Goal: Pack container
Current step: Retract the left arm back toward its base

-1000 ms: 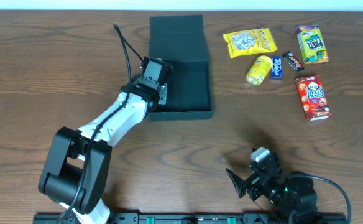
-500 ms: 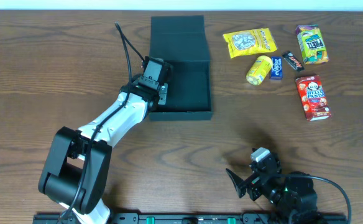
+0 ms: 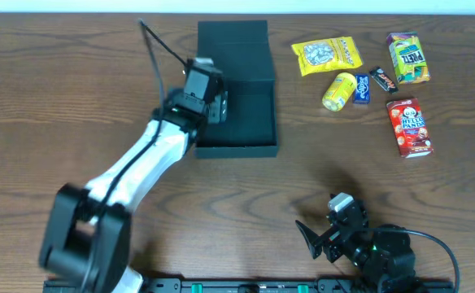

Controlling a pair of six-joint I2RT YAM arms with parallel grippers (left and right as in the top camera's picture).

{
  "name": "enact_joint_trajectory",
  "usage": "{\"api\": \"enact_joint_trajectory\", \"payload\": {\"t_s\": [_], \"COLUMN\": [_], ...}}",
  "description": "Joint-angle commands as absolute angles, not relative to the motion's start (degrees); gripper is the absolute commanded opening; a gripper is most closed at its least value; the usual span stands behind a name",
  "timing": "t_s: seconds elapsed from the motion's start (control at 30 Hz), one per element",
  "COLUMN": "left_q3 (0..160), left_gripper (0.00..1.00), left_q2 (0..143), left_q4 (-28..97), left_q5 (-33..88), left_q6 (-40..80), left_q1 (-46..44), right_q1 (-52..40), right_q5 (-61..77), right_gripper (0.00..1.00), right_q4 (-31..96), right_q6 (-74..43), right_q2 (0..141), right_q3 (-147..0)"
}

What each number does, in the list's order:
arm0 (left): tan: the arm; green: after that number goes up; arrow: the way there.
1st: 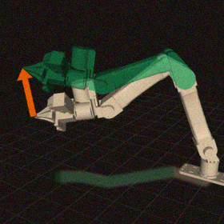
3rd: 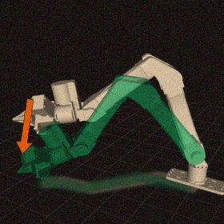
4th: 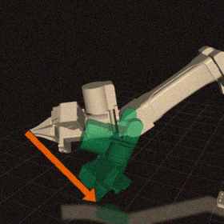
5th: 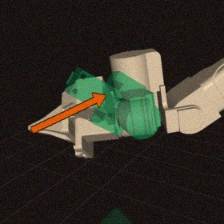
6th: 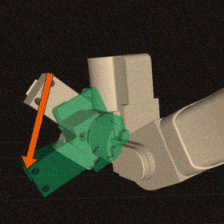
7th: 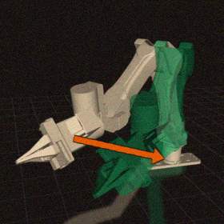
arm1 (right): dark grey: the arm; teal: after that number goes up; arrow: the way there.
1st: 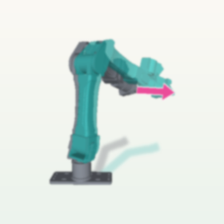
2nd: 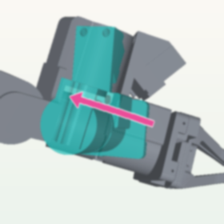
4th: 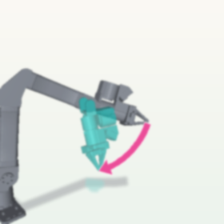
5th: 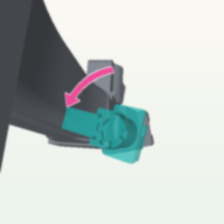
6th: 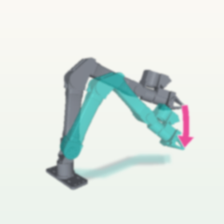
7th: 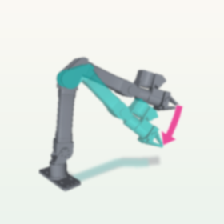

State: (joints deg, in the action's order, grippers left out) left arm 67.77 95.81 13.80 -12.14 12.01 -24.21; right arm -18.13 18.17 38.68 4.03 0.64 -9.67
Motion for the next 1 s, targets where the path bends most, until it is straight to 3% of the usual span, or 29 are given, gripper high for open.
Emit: {"api": "enact_joint_trajectory", "payload": {"t_s": [0.0, 0.3, 0.6, 0.97], "left_q3": [70.2, 70.2, 70.2, 70.2], "left_gripper": [0.95, 0.95, 0.95, 0.95], "left_q2": [87.4, 71.4, 60.0, 55.4], "left_q4": [15.3, 36.9, 55.9, 62.2], "left_q5": [-15.4, -29.2, -25.8, -25.4], "left_q6": [13.1, 12.7, 12.9, 12.9], "left_q1": [-24.0, -24.0, -24.0, -24.0], "right_q1": [-18.5, -18.5, -18.5, -18.5], "right_q5": [18.2, 18.2, 18.2, 18.2], "right_gripper": [0.99, 0.99, 0.99, 0.99], "right_q4": [38.6, 38.6, 38.6, 38.6], "right_q6": [4.8, 4.8, 4.8, 4.8], "right_q2": [0.3, 0.3, 0.3, 0.3], "right_q3": [-9.5, -9.5, -9.5, -9.5]}}
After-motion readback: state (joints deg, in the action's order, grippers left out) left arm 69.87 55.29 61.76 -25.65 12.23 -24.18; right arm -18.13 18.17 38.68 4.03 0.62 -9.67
